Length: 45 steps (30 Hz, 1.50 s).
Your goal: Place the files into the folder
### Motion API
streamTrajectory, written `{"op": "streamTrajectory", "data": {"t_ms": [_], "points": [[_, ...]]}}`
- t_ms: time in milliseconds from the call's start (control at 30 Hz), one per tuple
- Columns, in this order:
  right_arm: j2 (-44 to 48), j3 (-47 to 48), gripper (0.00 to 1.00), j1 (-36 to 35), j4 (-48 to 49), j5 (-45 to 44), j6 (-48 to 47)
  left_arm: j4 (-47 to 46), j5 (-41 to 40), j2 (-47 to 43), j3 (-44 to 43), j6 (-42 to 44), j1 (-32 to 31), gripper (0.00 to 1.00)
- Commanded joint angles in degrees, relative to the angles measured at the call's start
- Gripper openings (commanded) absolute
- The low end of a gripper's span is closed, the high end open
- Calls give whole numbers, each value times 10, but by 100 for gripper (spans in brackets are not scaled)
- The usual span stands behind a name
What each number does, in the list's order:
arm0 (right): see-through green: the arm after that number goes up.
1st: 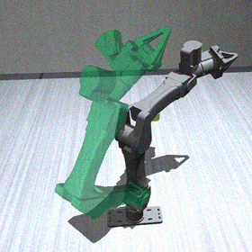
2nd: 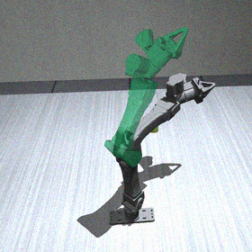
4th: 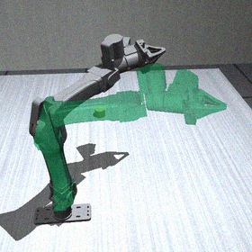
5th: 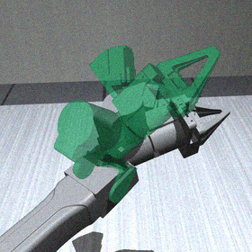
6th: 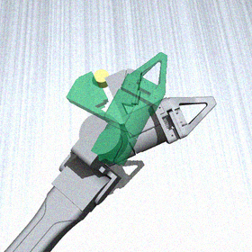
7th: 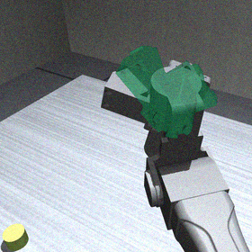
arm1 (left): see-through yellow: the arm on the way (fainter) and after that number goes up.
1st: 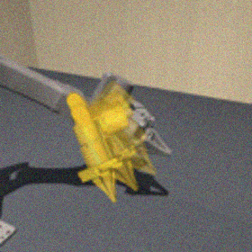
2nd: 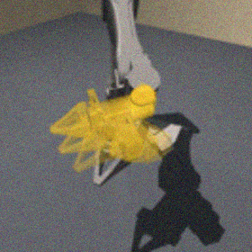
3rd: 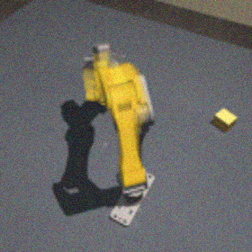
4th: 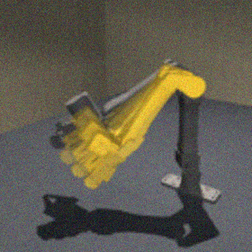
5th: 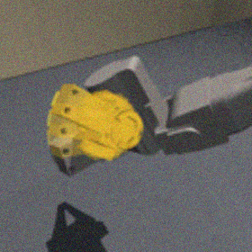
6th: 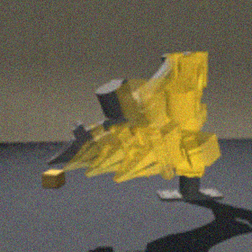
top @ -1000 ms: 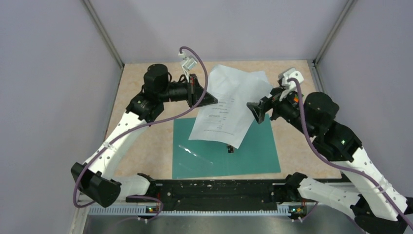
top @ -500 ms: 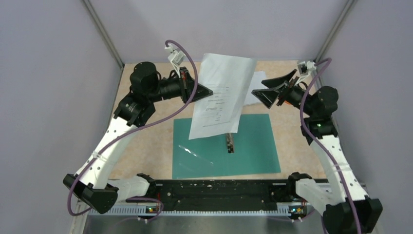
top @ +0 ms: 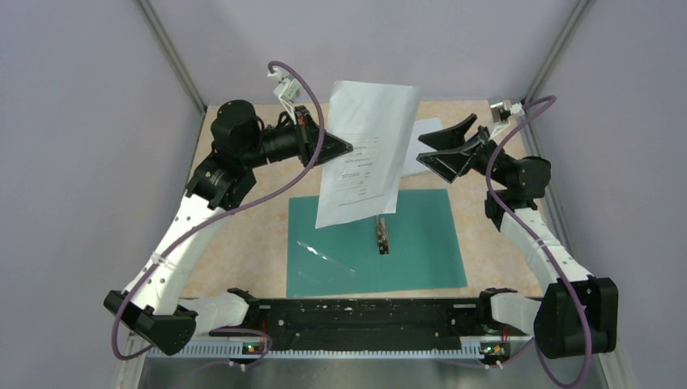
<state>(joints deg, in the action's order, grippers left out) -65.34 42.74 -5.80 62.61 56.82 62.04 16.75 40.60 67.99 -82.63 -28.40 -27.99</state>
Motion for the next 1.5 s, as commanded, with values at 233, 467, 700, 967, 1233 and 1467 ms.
{"op": "streamTrajectory", "data": {"t_ms": [233,467,700,967,1233,1467], "points": [[-37,25,95,-40,-55,-35,-112,-54,4,6,-31,-36,6,0],[-84,55,94,-72,5,-16,-75,-67,7,12,-27,-48,6,0],[-92,40,80,-78,110,-21,7,-68,2,10,-14,-48,12,0],[-82,48,52,-113,41,-39,-28,-79,4,-3,22,-51,17,0],[-37,43,29,-117,-125,-98,-119,-46,-34,-22,48,-25,27,0],[-4,48,7,-132,-285,-139,-201,-34,-98,-25,116,-13,27,0]]}}
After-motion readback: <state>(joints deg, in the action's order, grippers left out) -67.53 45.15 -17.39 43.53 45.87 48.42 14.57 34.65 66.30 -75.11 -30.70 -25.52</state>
